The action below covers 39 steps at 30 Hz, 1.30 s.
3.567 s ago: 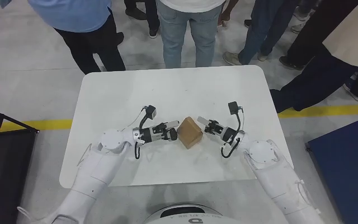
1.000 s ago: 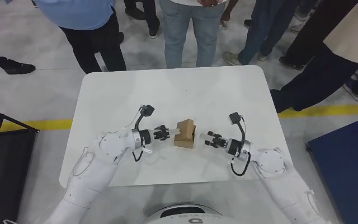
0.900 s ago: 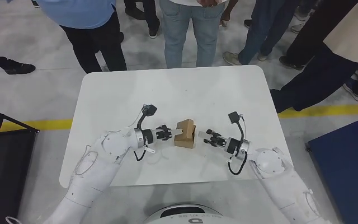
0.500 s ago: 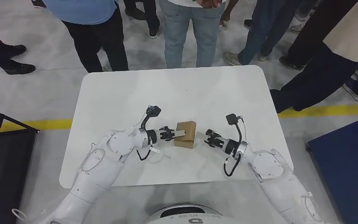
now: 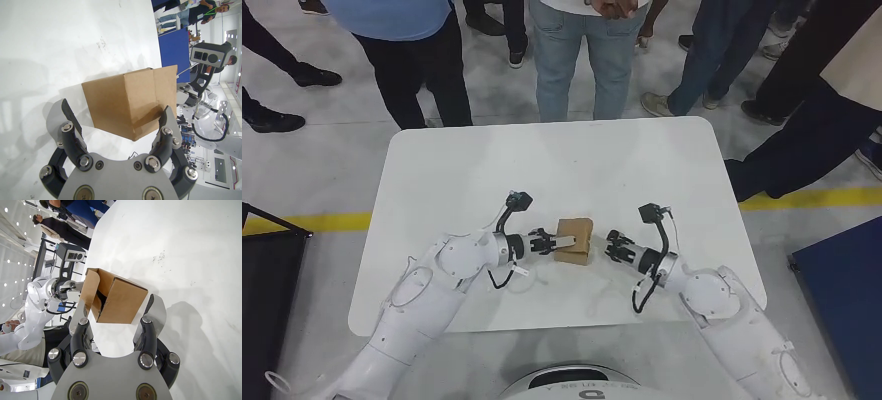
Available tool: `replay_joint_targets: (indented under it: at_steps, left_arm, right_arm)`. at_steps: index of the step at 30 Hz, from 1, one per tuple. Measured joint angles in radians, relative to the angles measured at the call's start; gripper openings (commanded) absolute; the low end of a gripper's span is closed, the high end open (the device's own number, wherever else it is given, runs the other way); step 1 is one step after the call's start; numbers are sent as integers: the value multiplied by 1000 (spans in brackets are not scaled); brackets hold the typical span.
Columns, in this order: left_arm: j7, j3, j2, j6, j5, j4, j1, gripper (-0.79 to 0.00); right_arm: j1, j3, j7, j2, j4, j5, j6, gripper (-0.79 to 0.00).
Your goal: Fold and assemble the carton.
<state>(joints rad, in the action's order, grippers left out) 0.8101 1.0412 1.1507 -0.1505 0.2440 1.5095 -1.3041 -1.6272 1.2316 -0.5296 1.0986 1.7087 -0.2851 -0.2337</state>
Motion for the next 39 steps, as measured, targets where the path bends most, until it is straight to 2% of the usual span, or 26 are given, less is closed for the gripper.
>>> replay_joint_targets:
  at_steps: [6,16,18,19,23,30,39]
  left_arm:
    - [-7,1,-2,-15,-7,-2,0,0]
    - [-9,-17,1,-30,-20,-26,19,0]
    - [-11,-22,2,-30,-19,-32,24,0]
    - [-12,-24,3,-30,-19,-34,26,0]
    - [-14,-29,4,-32,-23,-49,34,0]
    - [-14,-47,8,-32,-26,-68,52,0]
    - [-12,-59,10,-28,-26,-76,68,0]
  right_arm:
    - [-1,-9,11,1,6,-14,14,-308]
    - [-8,-13,22,-1,18,-39,30,-314]
    - [-11,-4,36,-1,16,-34,38,-317]
    - [-12,2,43,-1,15,-31,41,-292]
    - [-25,29,59,-4,20,-10,29,-311]
    - [-27,21,29,-7,46,-41,31,-311]
    - [10,-12,10,-1,22,-32,47,-385]
